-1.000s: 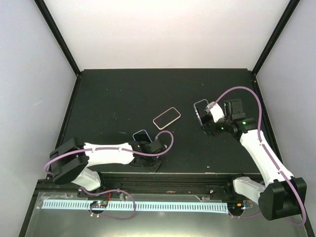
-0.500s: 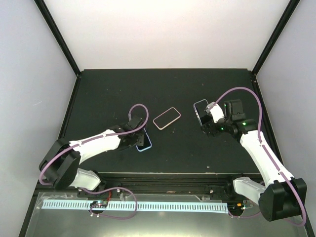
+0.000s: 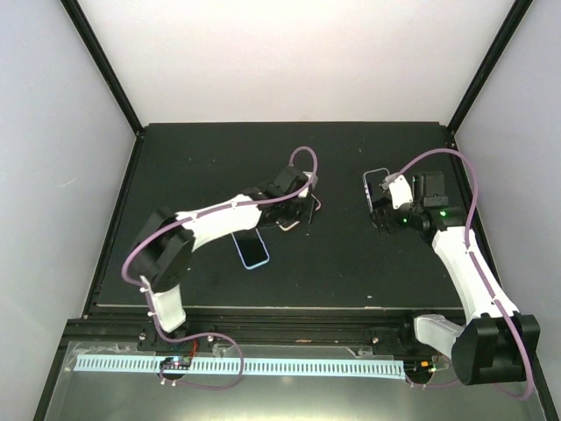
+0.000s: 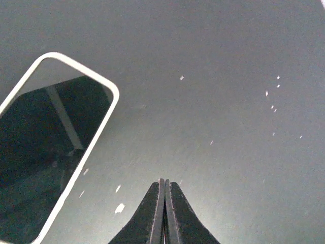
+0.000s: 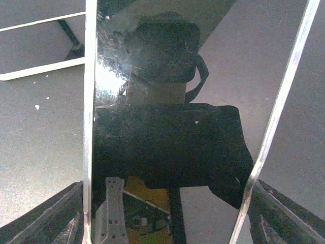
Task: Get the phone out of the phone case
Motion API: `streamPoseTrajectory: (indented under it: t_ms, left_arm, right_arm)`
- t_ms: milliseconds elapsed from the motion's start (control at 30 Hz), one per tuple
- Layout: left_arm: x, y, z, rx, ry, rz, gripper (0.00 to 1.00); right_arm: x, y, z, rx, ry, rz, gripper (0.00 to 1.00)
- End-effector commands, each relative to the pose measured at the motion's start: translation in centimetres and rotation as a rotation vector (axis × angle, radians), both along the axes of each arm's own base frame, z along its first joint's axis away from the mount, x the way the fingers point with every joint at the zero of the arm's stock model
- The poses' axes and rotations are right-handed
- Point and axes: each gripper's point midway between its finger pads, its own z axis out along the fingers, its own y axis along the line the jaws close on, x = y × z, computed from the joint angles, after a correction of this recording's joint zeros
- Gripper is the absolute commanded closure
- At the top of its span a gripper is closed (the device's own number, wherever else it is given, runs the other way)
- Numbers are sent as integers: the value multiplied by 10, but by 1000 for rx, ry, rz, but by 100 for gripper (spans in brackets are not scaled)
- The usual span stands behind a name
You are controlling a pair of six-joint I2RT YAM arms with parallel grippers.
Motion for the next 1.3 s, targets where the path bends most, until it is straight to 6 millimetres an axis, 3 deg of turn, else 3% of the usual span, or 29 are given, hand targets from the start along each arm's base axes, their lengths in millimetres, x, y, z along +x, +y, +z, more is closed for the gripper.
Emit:
streamPoseTrajectory:
  t_ms: [0, 167, 367, 567, 767, 900, 967, 1033, 1167, 1267]
  left_arm:
    - [13, -53, -7, -66, 41, -107, 98]
    - [21, -88, -36, -43, 99, -144, 98]
    - [28, -76, -70, 21, 133, -90, 98]
    - [50, -24, -82, 49, 140, 42, 98]
    - [77, 59, -88, 103, 137, 232, 99]
    - [86, 120, -67, 64, 91, 405, 98]
    - [85, 132, -49, -8, 72, 428, 98]
    - [79, 122, -24, -114, 49, 365, 91]
    - [43, 82, 38, -330, -5, 167, 39]
    - [7, 63, 84, -440, -40, 37, 24]
  right_arm:
    - [17, -2, 20, 34, -93, -33, 41]
    - [15, -3, 19, 32, -101, -36, 41]
    - [11, 0, 18, 49, -99, -18, 41]
    - [8, 2, 19, 52, -103, -6, 41]
    - [3, 8, 24, 75, -115, 29, 42]
    - [0, 12, 26, 86, -120, 56, 43]
    - [-3, 17, 25, 95, -115, 90, 44]
    - [-7, 24, 26, 119, -101, 135, 45]
    - [-17, 43, 34, 126, -101, 244, 46]
    - [-22, 57, 43, 72, -126, 310, 46]
